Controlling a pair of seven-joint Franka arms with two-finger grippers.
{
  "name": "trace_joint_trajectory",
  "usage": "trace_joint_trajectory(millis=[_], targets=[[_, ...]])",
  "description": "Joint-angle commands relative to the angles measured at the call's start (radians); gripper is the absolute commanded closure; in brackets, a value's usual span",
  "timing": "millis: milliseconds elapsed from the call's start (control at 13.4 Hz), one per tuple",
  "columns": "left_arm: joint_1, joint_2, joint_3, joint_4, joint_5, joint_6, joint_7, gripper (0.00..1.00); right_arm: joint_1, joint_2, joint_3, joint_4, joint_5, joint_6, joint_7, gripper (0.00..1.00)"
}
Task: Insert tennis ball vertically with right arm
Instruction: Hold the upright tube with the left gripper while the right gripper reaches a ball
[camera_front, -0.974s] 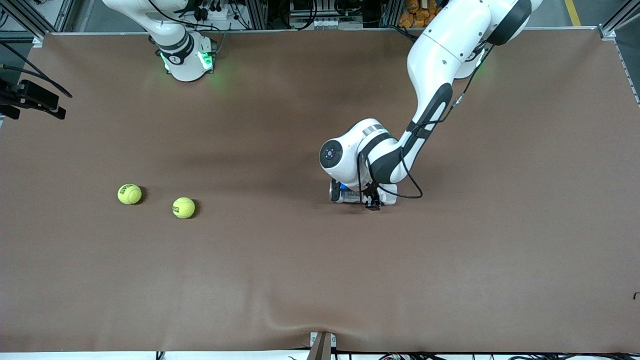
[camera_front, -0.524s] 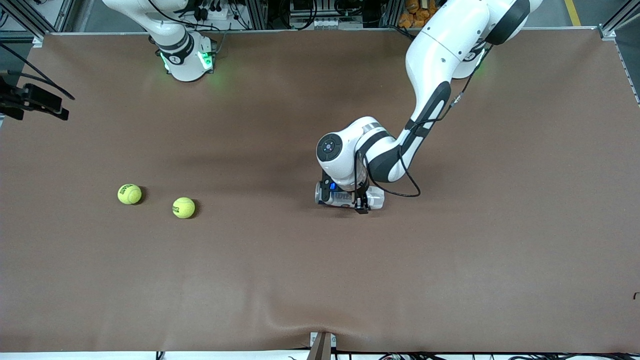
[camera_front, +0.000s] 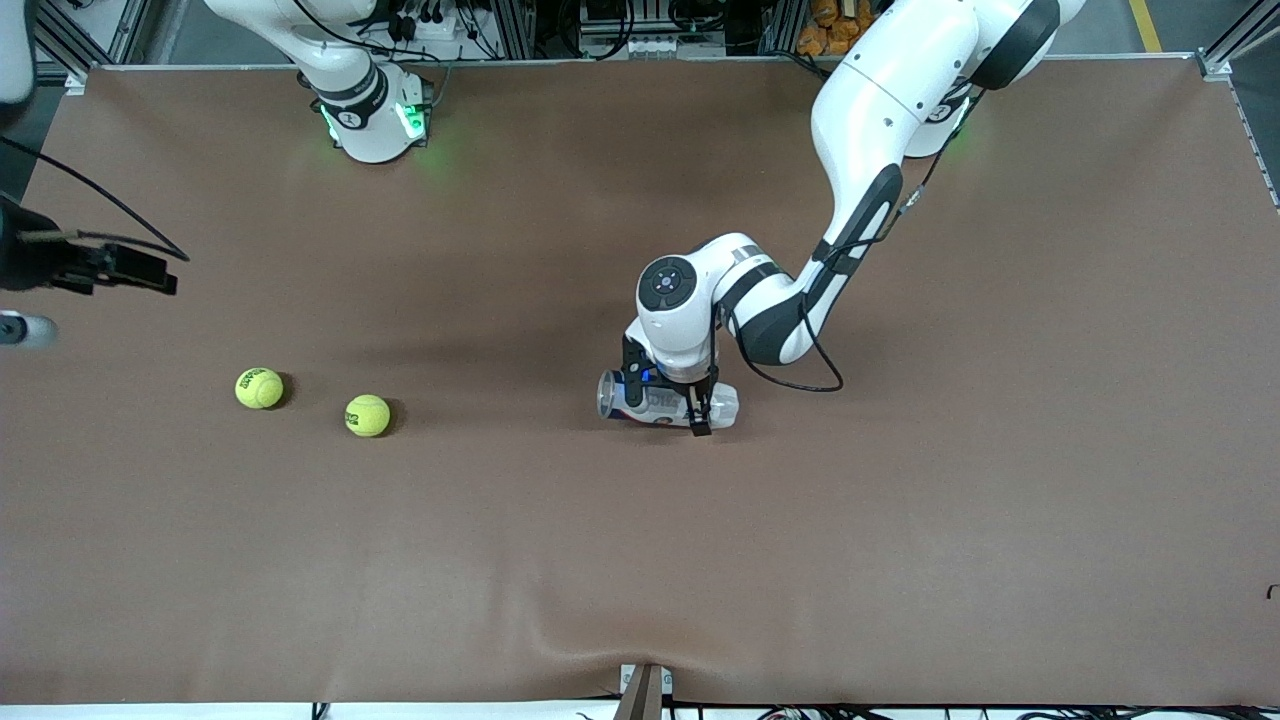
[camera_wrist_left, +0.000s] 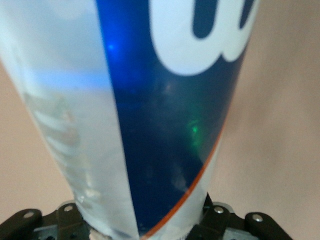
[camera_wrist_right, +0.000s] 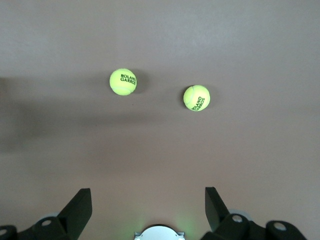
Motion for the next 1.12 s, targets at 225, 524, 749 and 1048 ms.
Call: trace_joint_trajectory(millis=[225,524,749,1048], targets=[[-0.010,-0.004,-0.009,0.000,-0.057,0.165,-0.125,0.24,-0.025,0.132,0.009,0.016,-0.003,0.061,-0.008,0.00],[-0.033,0.006,-0.011,-0.002,-0.121,0.328,-0.217,0.24,-0.008,0.178,0.009,-0.042,0.009,0.184,0.029,0.00],[-0.053,0.019,-0.009,-0.002,-0.152,0.420,-0.263,0.24,0.008,0.226,0.012,-0.073,0.035,0.243,0.085,0.00],[-0.053,0.051,-0.009,-0.006,-0.153,0.584,-0.341,0.24,0.052,0.250,0.011,-0.168,0.124,0.398,0.206,0.00]])
